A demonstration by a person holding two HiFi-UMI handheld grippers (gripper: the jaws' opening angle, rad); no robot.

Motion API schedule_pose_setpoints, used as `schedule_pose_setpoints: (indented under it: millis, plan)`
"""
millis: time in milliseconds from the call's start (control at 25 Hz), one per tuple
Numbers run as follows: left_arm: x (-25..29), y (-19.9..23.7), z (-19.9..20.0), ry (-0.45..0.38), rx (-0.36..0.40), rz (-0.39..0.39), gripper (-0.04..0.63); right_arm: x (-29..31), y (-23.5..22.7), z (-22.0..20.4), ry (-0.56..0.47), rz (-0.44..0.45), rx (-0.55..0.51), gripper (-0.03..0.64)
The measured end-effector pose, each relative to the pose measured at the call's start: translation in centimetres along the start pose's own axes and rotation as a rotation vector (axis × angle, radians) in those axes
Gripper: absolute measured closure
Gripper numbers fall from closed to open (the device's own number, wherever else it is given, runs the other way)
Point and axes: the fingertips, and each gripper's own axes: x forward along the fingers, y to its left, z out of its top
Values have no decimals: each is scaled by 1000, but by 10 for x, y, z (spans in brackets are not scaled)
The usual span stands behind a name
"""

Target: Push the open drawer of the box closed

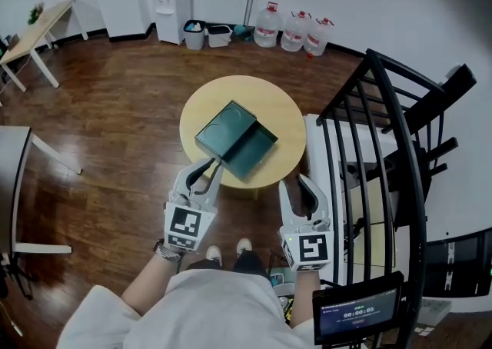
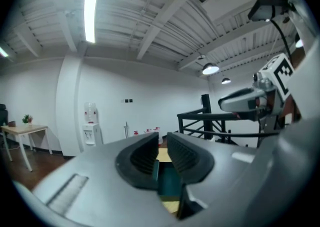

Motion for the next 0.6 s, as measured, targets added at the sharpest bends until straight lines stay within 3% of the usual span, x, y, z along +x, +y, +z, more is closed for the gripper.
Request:
schedule_pose_setpoints:
  millis: [320, 600]
  plan:
    - [24, 16, -39, 107, -26, 28, 462, 27, -7, -38, 103, 38, -1, 466]
    - [54, 32, -105, 242, -71, 102, 433, 58, -13, -89, 204, 108, -8, 466]
